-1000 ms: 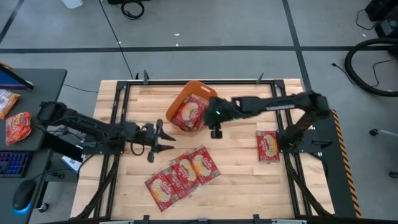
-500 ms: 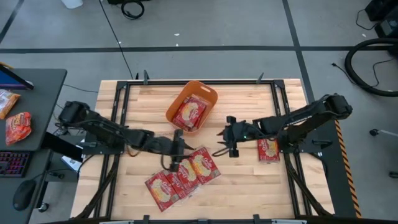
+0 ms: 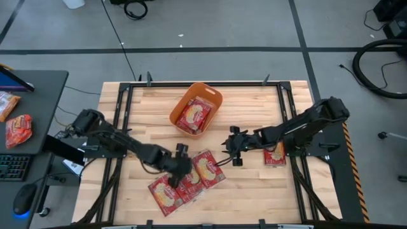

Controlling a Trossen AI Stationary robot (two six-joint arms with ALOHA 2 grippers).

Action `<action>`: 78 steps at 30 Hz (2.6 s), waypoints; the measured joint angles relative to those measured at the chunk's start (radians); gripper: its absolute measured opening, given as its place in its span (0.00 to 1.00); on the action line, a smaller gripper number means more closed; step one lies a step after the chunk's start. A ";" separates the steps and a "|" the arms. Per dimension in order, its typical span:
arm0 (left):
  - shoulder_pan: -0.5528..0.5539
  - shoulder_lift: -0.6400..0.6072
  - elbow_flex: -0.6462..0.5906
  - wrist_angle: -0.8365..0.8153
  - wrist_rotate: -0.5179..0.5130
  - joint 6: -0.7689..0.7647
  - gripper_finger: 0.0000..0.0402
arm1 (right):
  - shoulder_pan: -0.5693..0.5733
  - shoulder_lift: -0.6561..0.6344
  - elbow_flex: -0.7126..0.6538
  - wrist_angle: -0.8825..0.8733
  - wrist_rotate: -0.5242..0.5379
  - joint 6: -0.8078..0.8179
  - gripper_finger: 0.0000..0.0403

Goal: Sort popcorn bags into baskets
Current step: Put the red popcorn bag into the orange bin

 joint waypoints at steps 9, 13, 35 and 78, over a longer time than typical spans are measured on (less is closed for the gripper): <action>-0.164 0.047 0.008 -0.060 -0.106 0.096 0.65 | 0.008 0.108 -0.001 0.104 0.024 0.000 0.40; -0.205 0.074 0.006 -0.080 -0.192 0.124 0.62 | 0.013 0.121 0.000 0.136 0.021 -0.001 0.40; -0.171 0.188 0.062 -0.170 -0.196 0.028 0.03 | 0.095 -0.012 -0.001 0.002 0.111 -0.015 0.40; 0.704 0.113 0.539 -0.564 0.157 -0.594 0.22 | 0.163 -0.383 -0.257 0.085 0.254 -0.024 0.40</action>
